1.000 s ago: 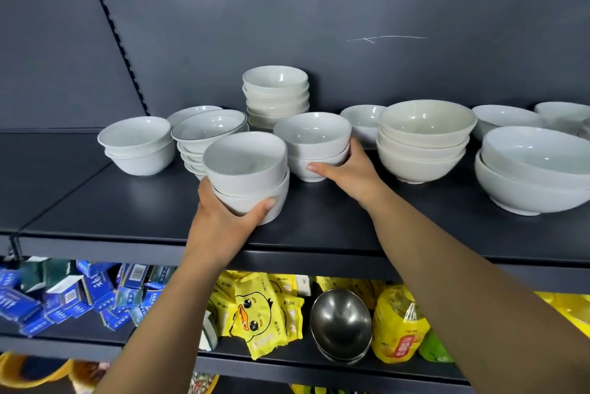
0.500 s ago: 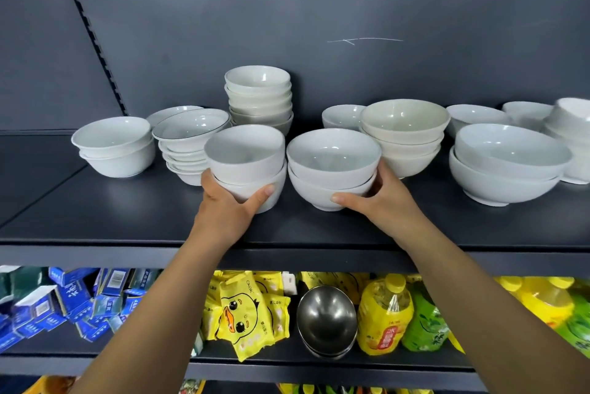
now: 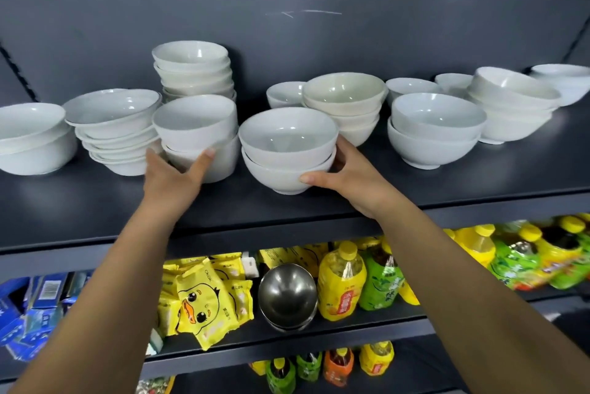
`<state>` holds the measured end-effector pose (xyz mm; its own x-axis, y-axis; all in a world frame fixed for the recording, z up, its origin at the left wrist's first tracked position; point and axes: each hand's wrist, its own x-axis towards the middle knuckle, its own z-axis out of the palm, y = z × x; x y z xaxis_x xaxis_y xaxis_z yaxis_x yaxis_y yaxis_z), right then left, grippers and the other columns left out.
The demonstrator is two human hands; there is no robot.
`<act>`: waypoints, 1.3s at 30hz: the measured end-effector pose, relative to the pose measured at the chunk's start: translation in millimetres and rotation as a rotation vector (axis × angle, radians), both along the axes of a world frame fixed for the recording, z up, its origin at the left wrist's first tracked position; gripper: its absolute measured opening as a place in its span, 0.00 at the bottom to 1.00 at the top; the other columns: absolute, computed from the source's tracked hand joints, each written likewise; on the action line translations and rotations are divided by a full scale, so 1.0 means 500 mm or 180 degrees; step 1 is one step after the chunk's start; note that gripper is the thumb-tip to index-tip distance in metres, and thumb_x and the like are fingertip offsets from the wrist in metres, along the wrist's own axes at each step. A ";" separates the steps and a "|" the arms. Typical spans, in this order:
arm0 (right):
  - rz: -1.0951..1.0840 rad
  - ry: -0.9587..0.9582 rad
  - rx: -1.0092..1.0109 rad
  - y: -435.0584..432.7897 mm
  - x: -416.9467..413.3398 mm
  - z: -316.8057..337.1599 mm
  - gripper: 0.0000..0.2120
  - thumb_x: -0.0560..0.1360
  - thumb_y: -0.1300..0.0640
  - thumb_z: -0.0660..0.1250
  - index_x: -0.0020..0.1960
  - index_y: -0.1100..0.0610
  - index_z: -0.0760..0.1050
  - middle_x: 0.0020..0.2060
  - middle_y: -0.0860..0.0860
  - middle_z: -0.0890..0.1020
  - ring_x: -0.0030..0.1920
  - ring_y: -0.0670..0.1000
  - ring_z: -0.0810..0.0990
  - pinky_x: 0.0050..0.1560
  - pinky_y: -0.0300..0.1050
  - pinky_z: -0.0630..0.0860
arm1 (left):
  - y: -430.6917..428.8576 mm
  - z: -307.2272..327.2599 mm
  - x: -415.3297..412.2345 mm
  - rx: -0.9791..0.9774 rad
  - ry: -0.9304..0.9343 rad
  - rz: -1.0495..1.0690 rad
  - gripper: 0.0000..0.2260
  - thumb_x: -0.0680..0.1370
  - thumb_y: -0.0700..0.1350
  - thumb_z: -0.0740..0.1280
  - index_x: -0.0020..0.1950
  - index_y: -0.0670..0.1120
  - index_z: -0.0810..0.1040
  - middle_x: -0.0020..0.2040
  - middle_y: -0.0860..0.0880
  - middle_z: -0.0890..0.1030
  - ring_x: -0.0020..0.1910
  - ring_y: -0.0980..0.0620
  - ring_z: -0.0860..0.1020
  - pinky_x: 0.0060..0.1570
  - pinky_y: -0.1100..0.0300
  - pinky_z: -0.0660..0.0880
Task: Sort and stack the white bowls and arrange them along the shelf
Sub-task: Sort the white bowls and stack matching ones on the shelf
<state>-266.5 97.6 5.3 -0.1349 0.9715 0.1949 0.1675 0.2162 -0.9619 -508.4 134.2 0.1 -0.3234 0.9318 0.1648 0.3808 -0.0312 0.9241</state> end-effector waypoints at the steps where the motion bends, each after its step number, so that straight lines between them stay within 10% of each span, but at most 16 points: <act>1: 0.0014 0.0057 -0.0013 0.002 0.003 -0.004 0.35 0.64 0.61 0.75 0.66 0.46 0.63 0.59 0.41 0.74 0.62 0.44 0.71 0.65 0.45 0.70 | -0.018 -0.004 0.005 0.0188 -0.0032 0.0078 0.41 0.67 0.61 0.71 0.71 0.40 0.59 0.69 0.45 0.68 0.67 0.47 0.67 0.67 0.54 0.65; 6: 0.0084 0.0283 0.0004 0.005 0.008 -0.009 0.39 0.62 0.62 0.76 0.67 0.46 0.62 0.60 0.43 0.74 0.64 0.46 0.71 0.64 0.45 0.71 | -0.109 -0.016 0.087 0.0691 -0.0308 -0.0451 0.23 0.75 0.45 0.68 0.68 0.46 0.66 0.58 0.50 0.72 0.48 0.62 0.73 0.42 0.82 0.67; 10: 0.0140 0.0344 0.0035 0.002 0.009 -0.011 0.38 0.57 0.58 0.77 0.64 0.48 0.66 0.58 0.44 0.76 0.62 0.46 0.73 0.61 0.43 0.74 | -0.098 -0.002 0.120 0.0553 -0.0246 -0.1418 0.20 0.74 0.44 0.68 0.65 0.45 0.69 0.53 0.59 0.75 0.47 0.73 0.74 0.41 0.82 0.68; 17: 0.0253 0.0520 -0.0149 0.000 0.013 -0.011 0.31 0.64 0.61 0.75 0.63 0.48 0.68 0.58 0.48 0.76 0.62 0.51 0.74 0.55 0.44 0.77 | -0.070 0.009 0.114 0.0258 -0.0551 -0.2029 0.32 0.64 0.59 0.73 0.65 0.56 0.66 0.59 0.61 0.75 0.59 0.63 0.74 0.59 0.62 0.72; 22: 0.0119 -0.0012 0.0060 -0.004 0.005 -0.007 0.41 0.57 0.49 0.77 0.67 0.48 0.65 0.63 0.47 0.74 0.64 0.47 0.72 0.66 0.49 0.71 | -0.075 0.010 0.121 0.0541 -0.0309 -0.2120 0.23 0.70 0.43 0.71 0.58 0.57 0.63 0.52 0.64 0.72 0.45 0.78 0.73 0.42 0.79 0.70; 39: -0.0447 0.0515 0.0478 -0.124 0.135 0.038 0.33 0.57 0.56 0.76 0.59 0.48 0.71 0.54 0.44 0.80 0.58 0.45 0.77 0.54 0.38 0.74 | -0.103 0.053 0.251 0.0596 -0.0730 -0.2324 0.33 0.51 0.57 0.75 0.55 0.60 0.73 0.52 0.62 0.80 0.51 0.67 0.77 0.43 0.74 0.74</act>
<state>-199.2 35.4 24.3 0.0439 0.9370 0.3466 0.0526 0.3443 -0.9374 -382.7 82.8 26.6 0.3148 0.8849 0.3433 0.0044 -0.3630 0.9318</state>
